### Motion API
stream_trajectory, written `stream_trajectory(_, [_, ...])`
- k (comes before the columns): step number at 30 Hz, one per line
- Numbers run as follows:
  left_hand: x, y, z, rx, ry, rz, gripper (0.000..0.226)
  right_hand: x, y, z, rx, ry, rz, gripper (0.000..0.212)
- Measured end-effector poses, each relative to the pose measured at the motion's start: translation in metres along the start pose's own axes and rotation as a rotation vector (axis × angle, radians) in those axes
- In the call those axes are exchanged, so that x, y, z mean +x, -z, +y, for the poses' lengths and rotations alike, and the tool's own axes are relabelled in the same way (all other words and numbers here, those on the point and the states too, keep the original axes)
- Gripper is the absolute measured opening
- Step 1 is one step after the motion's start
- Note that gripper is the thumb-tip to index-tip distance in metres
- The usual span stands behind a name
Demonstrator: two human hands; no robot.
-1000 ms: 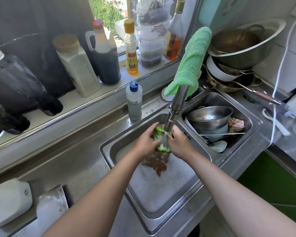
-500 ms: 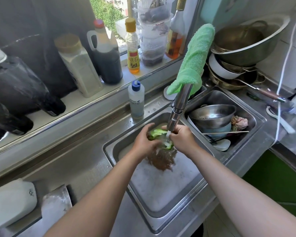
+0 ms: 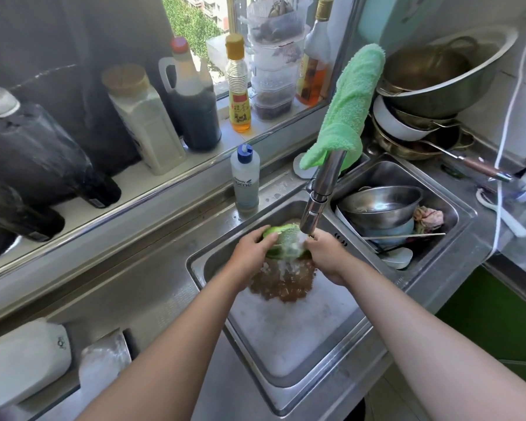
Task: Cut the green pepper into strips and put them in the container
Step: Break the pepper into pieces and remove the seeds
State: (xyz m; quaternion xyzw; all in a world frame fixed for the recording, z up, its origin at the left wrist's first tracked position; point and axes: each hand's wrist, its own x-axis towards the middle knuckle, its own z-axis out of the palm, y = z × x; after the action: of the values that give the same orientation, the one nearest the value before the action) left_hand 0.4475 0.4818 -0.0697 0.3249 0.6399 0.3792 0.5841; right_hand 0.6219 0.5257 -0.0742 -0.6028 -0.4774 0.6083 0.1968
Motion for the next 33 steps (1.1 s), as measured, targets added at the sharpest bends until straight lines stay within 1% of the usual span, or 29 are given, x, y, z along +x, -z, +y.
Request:
stream_trajectory(1, [0.0,0.005,0.0,0.005,-0.002,0.01,0.037,0.0,-0.001,-0.001,0.017,0.002,-0.019,0.024])
stream_trajectory(3, [-0.001,0.01,-0.001,0.003,-0.005,0.017,0.034,-0.001,-0.003,-0.001,0.072,0.004,-0.032,0.013])
stream_trajectory(4, [-0.002,0.011,0.001,0.02,-0.004,0.018,0.032,-0.002,-0.003,-0.002,0.11,0.002,-0.03,0.01])
stream_trajectory(5, [-0.004,0.009,0.002,0.054,-0.001,0.015,0.031,-0.004,-0.003,-0.003,0.14,0.003,-0.022,0.012])
stream_trajectory(6, [-0.005,0.007,0.003,0.105,0.001,0.011,0.03,-0.005,-0.004,-0.003,0.158,0.004,-0.016,0.013])
stream_trajectory(9, [-0.004,-0.005,0.007,0.314,-0.022,0.015,0.024,-0.014,-0.002,-0.004,0.212,0.004,-0.003,0.005])
stream_trajectory(11, [-0.002,-0.015,0.01,0.39,-0.011,0.037,0.02,-0.019,0.003,-0.003,0.217,0.033,0.018,0.01])
stream_trajectory(13, [0.0,-0.026,0.013,0.528,-0.021,0.119,0.017,-0.024,0.01,-0.004,0.183,0.069,0.056,0.016])
stream_trajectory(15, [0.003,-0.037,0.015,0.597,-0.044,0.182,0.015,-0.027,0.016,-0.005,0.154,0.106,0.093,0.02])
stream_trajectory(18, [0.006,-0.049,0.019,0.629,-0.055,0.15,0.013,-0.026,0.023,-0.004,0.054,0.177,0.156,0.024])
stream_trajectory(22, [0.008,-0.05,0.025,0.667,-0.062,0.084,0.011,-0.024,0.027,0.0,-0.023,0.187,0.192,0.034])
stream_trajectory(24, [0.007,-0.046,0.027,0.635,-0.067,0.031,0.014,-0.023,0.028,0.0,0.004,0.17,0.189,0.029])
stream_trajectory(25, [0.007,-0.043,0.028,0.581,-0.065,-0.014,0.018,-0.022,0.027,-0.001,0.027,0.138,0.18,0.027])
stream_trajectory(27, [0.005,-0.034,0.026,0.367,-0.037,-0.129,0.035,-0.016,0.025,0.001,0.095,0.044,0.172,0.023])
stream_trajectory(29, [0.002,-0.023,0.022,0.174,-0.015,-0.178,0.05,-0.008,0.022,0.002,0.178,-0.051,0.143,0.024])
stream_trajectory(30, [0.0,-0.017,0.02,0.113,-0.019,-0.171,0.049,-0.006,0.019,0.001,0.209,-0.082,0.105,0.025])
stream_trajectory(31, [-0.002,-0.012,0.018,0.061,-0.021,-0.152,0.044,-0.005,0.015,-0.001,0.221,-0.093,0.062,0.023])
stream_trajectory(32, [-0.005,-0.007,0.015,0.02,-0.019,-0.126,0.037,-0.006,0.011,-0.004,0.222,-0.087,0.023,0.02])
stream_trajectory(33, [-0.007,-0.003,0.013,-0.014,-0.016,-0.1,0.03,-0.008,0.008,-0.008,0.214,-0.064,-0.002,0.022])
